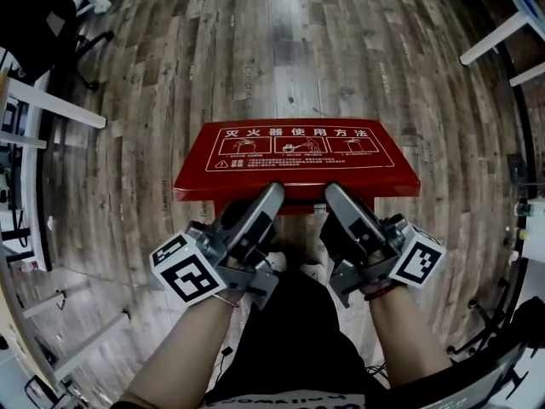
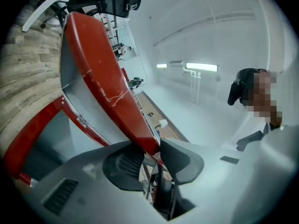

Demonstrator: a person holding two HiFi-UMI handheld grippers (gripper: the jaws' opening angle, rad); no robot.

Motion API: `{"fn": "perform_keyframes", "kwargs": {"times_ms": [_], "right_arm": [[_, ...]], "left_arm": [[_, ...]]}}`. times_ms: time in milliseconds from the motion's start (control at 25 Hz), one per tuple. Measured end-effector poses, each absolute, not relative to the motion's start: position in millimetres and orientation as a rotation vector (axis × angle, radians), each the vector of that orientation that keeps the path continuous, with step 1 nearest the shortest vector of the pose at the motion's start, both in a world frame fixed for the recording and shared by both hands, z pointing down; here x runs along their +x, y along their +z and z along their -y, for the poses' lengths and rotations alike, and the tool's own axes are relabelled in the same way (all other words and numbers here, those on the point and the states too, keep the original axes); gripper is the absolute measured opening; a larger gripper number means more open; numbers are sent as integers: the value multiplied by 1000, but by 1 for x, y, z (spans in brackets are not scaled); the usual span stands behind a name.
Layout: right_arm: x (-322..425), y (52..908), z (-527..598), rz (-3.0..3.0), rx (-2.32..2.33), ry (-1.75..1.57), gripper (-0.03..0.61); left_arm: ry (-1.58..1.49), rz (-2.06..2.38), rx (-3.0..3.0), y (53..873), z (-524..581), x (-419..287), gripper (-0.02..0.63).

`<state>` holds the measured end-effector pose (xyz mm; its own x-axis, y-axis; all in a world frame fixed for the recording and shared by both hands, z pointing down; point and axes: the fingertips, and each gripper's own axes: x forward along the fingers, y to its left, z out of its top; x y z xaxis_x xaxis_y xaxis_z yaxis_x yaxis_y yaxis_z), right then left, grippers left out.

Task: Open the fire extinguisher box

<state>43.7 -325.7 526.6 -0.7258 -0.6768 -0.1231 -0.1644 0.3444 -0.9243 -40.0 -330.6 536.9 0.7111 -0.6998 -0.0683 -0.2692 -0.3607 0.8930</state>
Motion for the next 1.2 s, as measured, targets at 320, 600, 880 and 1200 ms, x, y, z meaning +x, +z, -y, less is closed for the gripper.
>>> {"fn": "perform_keyframes", "kwargs": {"times_ms": [320,600,880,1200], "right_arm": [[39,501,367,-1987,-840,-1507,63],[42,492,388,-1886,-902,-1612,63],[45,487,409,-1743,-948,-1631,60],[47,481,433,-1678,-937,-1608,51]], "left_arm": [[-537,767,1768,510,369,-45,89],[-487,773,1667,501,389,-42,91],[-454,742,1582,497,410,-40,91],[-564,691,1541,484,435,-35,91]]}}
